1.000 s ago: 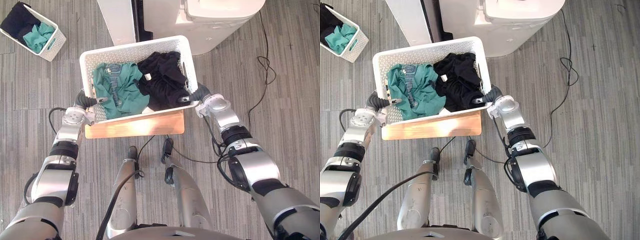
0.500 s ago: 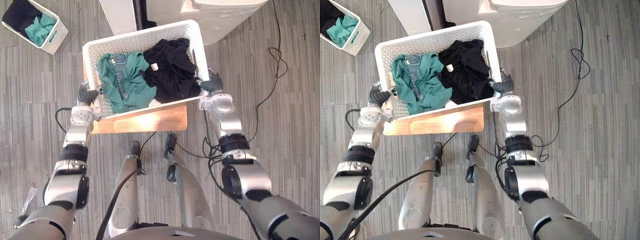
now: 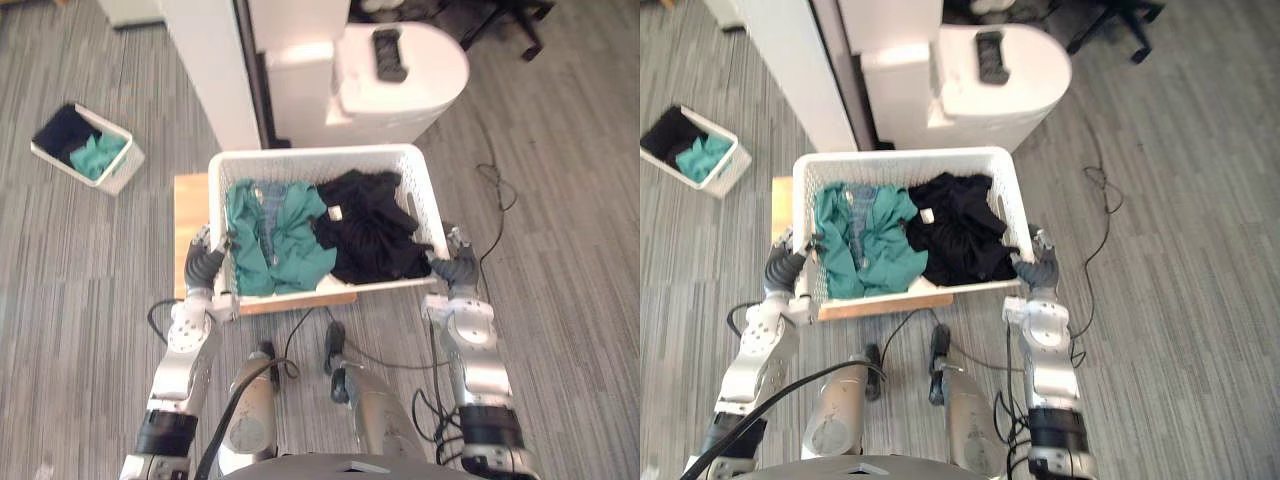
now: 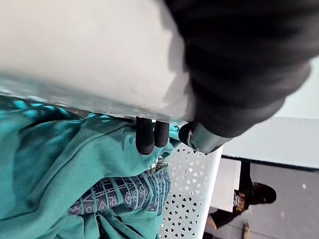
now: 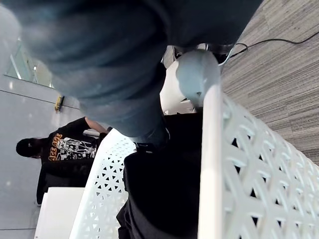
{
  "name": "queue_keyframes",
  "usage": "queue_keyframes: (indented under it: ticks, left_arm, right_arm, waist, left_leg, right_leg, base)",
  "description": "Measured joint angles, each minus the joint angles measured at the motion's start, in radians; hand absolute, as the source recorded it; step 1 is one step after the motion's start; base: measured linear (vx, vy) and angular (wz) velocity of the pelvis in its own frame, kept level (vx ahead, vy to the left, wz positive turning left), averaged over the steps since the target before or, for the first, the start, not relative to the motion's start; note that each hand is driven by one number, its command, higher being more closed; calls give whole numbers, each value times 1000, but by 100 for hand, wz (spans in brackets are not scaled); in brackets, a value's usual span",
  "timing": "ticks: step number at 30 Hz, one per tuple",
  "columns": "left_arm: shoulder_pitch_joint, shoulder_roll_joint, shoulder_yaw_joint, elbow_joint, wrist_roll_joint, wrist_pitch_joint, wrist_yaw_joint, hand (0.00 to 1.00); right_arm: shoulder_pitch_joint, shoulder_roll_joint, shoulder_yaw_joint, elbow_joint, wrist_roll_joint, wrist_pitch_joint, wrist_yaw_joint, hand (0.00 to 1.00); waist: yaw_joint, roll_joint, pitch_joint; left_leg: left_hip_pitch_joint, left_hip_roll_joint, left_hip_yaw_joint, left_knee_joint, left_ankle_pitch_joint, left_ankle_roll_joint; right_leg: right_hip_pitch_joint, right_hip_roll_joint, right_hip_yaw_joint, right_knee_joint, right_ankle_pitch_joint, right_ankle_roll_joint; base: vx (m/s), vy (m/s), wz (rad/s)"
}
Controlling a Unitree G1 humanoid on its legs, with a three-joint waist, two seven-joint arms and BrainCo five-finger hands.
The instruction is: Pick up the laundry basket with both hands and put the clothes into the washing machine.
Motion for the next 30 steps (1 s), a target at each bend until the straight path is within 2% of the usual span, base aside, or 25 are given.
queue_keyframes:
  ticks: [2,3,4,5,6,8,9,10,11,13,15,16,17,18,19,20,22,24,25,26,28,29,30]
  left_arm:
    - [49,-1,5,-13,13,0,-18,100]
    - [68,-3,13,-20,18,0,-28,100]
    - [75,-1,17,-23,20,0,-33,100]
    - [94,-11,27,-24,20,0,-35,100]
    - [124,-21,27,-23,20,0,-35,100]
    - [149,-28,15,-21,20,0,-38,100]
    - [152,-38,5,-19,25,0,-52,100]
    - [158,-39,-4,-18,33,0,-59,100]
    - [161,-39,-6,-17,33,0,-59,100]
    - [156,-39,-10,-15,60,0,-79,100]
    - [154,-39,-10,-15,71,1,-86,100]
    - [154,-39,-11,-15,71,2,-88,100]
    - [153,-42,-12,-15,72,2,-97,100]
    - [150,-42,-10,-15,72,3,-102,100]
    - [148,-43,-10,-13,72,4,-102,100]
    - [149,-46,-11,-11,72,7,-104,100]
    - [149,-60,-12,-11,86,15,-108,100]
    - [150,-57,-6,-6,90,15,-111,100]
    - [149,-56,5,-6,92,15,-121,100]
    - [146,-59,20,3,93,15,-122,100]
    - [144,-74,23,36,102,17,-124,100]
    - [150,-79,24,40,120,18,-121,100]
    - [148,-77,27,59,142,17,-121,100]
  right_arm:
    - [38,-2,1,0,-1,-4,40,100]
    - [43,-6,3,2,-1,-4,53,100]
    - [43,-8,3,2,-2,-4,63,100]
    - [44,-16,1,3,-2,-4,86,100]
    - [61,-26,-1,3,-2,-6,97,100]
    - [97,-37,-4,4,-2,-8,122,100]
    - [129,-32,-23,1,-2,-8,137,100]
    - [147,-30,-31,-4,-3,-8,140,100]
    - [158,-30,-37,-11,-3,-8,148,100]
    - [216,-13,-59,-83,-3,-8,157,100]
    - [264,17,-81,-155,-3,-8,156,100]
    - [275,22,-87,-171,-3,-8,156,100]
    - [284,38,-106,-199,-3,-8,155,100]
    - [284,48,-113,-216,-2,-8,154,100]
    - [287,51,-123,-239,-1,-9,153,100]
    - [289,54,-132,-246,0,-9,153,100]
    - [303,58,-140,-247,1,-18,152,100]
    - [312,62,-141,-229,4,-29,153,100]
    - [308,63,-145,-212,4,-38,153,100]
    - [291,63,-156,-182,4,-46,151,100]
    - [257,57,-171,-138,3,-48,141,100]
    - [235,56,-175,-94,3,-49,124,100]
    - [220,63,-165,-65,3,-51,116,100]
  waist:
    - [-4,11,-38]
    - [-4,16,-48]
    - [-1,18,-50]
    - [4,25,-55]
    - [-2,34,-86]
    - [-23,39,-132]
    - [-42,31,-154]
    - [-42,18,-162]
    - [-42,17,-164]
    - [-54,19,-169]
    - [-59,17,-168]
    - [-62,16,-168]
    - [-69,18,-168]
    - [-70,17,-167]
    - [-71,13,-164]
    - [-71,11,-163]
    - [-74,9,-166]
    - [-83,-11,-184]
    - [-87,-32,-201]
    - [-93,-41,-204]
    - [-111,-17,-210]
    - [-105,-2,-220]
    - [-92,9,-234]
  left_leg:
    - [35,25,19,36,-36,-8]
    - [41,31,-27,83,-52,-1]
    - [39,25,-81,114,-60,3]
    - [49,-6,-228,156,-82,-7]
    - [78,-38,-349,159,-109,-41]
    - [124,-54,-394,95,-146,-48]
    - [174,-59,-344,19,-160,-26]
    - [192,-69,-296,3,-152,-21]
    - [202,-72,-270,1,-152,-19]
    - [214,-89,-173,23,-164,7]
    - [209,-90,-86,57,-177,32]
    - [203,-90,-66,64,-177,36]
    - [202,-85,-19,58,-166,69]
    - [200,-77,20,46,-155,88]
    - [207,-74,69,29,-142,99]
    - [219,-71,96,18,-136,101]
    - [263,-56,170,-13,-126,95]
    - [288,-45,238,-40,-115,80]
    - [279,-41,288,-39,-113,75]
    - [267,-38,328,-31,-113,73]
    - [265,-24,330,-75,-96,71]
    - [293,-4,365,-138,-66,55]
    - [307,36,442,-192,-33,13]
  right_leg:
    - [24,41,51,0,-2,0]
    - [39,65,86,1,-1,-1]
    - [48,77,114,2,-1,0]
    - [64,104,159,4,-5,18]
    - [63,125,196,4,-7,28]
    - [63,134,240,-11,-2,40]
    - [63,126,285,-17,13,60]
    - [63,121,328,-19,28,75]
    - [65,119,351,-20,37,79]
    - [64,121,444,-32,77,101]
    - [62,126,512,-56,97,106]
    - [59,119,505,-63,97,92]
    - [34,93,427,-57,56,29]
    - [-7,61,338,-7,19,10]
    - [-65,5,198,145,-25,-4]
    - [-75,-23,136,224,-57,-7]
    - [-35,-117,-5,427,-190,-13]
    - [39,-189,-79,475,-290,-3]
    - [84,-233,-109,437,-334,24]
    - [94,-223,-134,352,-348,54]
    - [87,-145,-96,267,-277,40]
    - [80,-92,-66,190,-208,44]
    - [84,-91,-131,104,-211,10]
  base:
    - [105,30,-78]
    - [88,40,-100]
    - [52,59,-123]
    - [8,80,-135]
    - [-19,106,-131]
    - [-38,183,-84]
    - [-34,250,-92]
    - [-40,205,-95]
    - [-109,259,-122]
    - [-122,218,-115]
    - [-154,180,-104]
    - [-220,173,-119]
    - [-203,98,-97]
    - [-204,91,-123]
    - [-148,55,-101]
    - [-102,28,-105]
    - [-78,0,-107]
    - [1,-88,-113]
    - [41,-152,-151]
    - [14,-199,-138]
    - [0,-140,-135]
    - [28,-124,-211]
    - [36,-154,-204]
